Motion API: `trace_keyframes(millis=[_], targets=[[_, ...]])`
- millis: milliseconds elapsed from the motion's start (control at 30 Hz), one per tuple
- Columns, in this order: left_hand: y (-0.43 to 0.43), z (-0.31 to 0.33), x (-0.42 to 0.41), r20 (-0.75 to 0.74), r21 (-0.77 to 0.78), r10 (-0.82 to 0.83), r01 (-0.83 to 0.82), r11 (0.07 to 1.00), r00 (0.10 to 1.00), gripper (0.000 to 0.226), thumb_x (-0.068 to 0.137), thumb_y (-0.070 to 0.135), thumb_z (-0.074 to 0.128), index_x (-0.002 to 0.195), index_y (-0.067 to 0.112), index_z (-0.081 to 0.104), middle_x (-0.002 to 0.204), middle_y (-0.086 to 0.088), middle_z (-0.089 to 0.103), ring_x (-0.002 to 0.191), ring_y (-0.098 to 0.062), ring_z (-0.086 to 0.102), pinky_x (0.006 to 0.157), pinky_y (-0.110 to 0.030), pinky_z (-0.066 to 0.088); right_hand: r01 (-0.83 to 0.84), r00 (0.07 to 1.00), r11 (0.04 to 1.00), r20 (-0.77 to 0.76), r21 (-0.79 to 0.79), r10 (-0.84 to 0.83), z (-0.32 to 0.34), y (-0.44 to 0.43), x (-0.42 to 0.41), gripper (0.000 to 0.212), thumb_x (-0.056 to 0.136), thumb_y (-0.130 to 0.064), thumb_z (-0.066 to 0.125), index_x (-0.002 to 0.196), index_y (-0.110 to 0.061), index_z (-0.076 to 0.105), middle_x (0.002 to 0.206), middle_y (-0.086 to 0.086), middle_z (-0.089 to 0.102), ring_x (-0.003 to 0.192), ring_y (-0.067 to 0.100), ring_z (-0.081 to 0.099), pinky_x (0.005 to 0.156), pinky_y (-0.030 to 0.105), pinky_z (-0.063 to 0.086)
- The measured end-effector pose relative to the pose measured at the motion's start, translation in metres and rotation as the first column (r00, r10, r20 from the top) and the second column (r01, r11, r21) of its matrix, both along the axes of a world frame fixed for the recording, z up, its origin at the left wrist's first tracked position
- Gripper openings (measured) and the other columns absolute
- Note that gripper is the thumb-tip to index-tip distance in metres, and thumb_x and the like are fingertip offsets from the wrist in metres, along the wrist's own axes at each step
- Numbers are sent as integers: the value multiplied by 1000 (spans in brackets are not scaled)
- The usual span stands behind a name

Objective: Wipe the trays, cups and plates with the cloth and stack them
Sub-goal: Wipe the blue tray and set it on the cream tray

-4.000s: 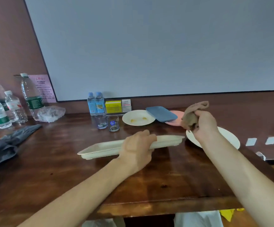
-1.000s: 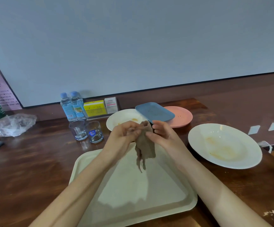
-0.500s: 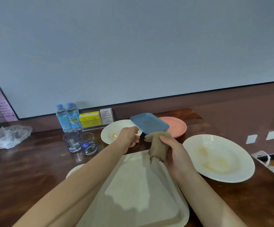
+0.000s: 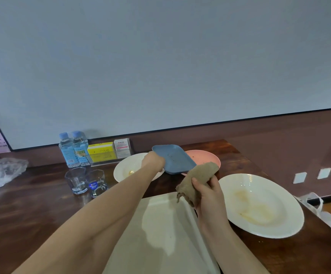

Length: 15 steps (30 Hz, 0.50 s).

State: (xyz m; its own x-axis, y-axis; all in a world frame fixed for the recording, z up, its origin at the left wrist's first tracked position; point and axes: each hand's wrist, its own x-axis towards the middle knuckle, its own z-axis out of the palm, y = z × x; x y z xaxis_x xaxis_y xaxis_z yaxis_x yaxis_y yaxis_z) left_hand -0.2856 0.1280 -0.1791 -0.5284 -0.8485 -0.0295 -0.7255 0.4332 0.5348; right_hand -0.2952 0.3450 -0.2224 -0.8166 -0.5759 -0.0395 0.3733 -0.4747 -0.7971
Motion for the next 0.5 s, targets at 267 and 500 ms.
trace_keyframes(millis=[267,500], targets=[[29,-5,129,-274,-231,-42,-23,973,961,18,105,30,51,102,13,55,86,-5,71,82,-32,66,70,-43,52,-40,984,997,-175,-68,28,25,16,30,35,106,-4,55,132,-24,68,126,3,75,119,24,71,98,46,58],[67,-29,216,-311,-331,-126,17,944,942,14,107,33,54,100,21,57,79,1,72,83,-34,67,75,-49,53,257,457,966,-885,30,-94,43,-24,63,24,108,-7,51,114,-25,66,112,-4,66,104,18,63,89,38,53]])
